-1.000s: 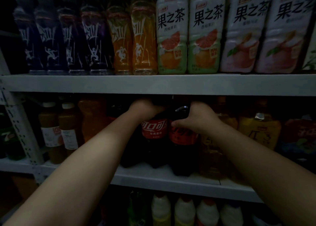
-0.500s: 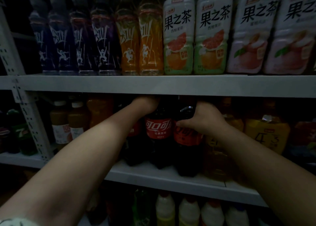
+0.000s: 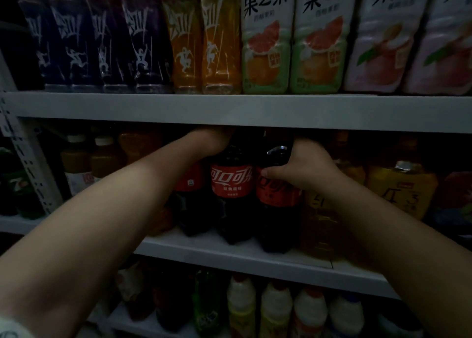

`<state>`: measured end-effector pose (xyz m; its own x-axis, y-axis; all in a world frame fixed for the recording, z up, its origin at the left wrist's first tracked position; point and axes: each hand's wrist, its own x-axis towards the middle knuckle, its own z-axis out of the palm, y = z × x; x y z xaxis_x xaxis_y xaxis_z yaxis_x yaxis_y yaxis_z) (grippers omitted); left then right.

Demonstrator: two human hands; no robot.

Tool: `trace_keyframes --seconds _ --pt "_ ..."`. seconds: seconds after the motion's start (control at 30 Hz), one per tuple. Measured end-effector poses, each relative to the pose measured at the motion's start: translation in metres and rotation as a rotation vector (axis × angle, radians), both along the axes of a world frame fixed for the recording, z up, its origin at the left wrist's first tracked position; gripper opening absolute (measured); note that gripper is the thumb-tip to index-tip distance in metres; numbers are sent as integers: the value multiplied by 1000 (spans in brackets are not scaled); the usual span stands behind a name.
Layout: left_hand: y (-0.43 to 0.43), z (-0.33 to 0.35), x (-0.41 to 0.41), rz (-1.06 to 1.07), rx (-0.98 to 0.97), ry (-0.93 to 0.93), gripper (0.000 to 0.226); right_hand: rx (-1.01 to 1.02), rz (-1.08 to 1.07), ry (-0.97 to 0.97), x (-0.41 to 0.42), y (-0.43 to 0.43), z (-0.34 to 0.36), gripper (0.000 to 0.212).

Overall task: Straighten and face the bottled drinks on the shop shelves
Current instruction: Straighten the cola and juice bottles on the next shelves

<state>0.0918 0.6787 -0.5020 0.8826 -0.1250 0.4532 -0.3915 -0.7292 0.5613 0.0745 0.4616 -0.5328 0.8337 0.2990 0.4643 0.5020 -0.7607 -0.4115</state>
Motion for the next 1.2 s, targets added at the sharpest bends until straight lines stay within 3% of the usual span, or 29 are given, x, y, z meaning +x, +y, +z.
trace_keyframes --seconds 0.23,0.4,0.53,0.7,0.83,0.93,1.07,1.13,1.2 --pt "6 1 1 -58 81 -59 31 6 9 -75 2 0 -3 54" --pt "13 -2 9 5 325 -184 41 -17 16 -92 5 0 -6 51" --pt "9 -8 7 130 434 -350 44 -1 16 -81 2 1 -6 49" --pt "3 -26 -10 411 673 -535 35 37 -32 -217 -11 5 -14 49" --pt "2 -64 -29 462 293 -666 33 24 -100 -265 -15 9 -27 75" --pt "11 -130 -53 477 19 -726 38 6 -145 -261 -18 12 -29 82" --pt "19 -196 -61 621 -398 -631 51 -41 -187 -222 -24 16 -26 84" --pt "21 -208 -51 647 -461 -568 56 -64 -223 -200 -30 17 -26 84" --pt "21 -215 -41 681 -451 -519 60 -58 -264 -319 -42 23 -34 82"
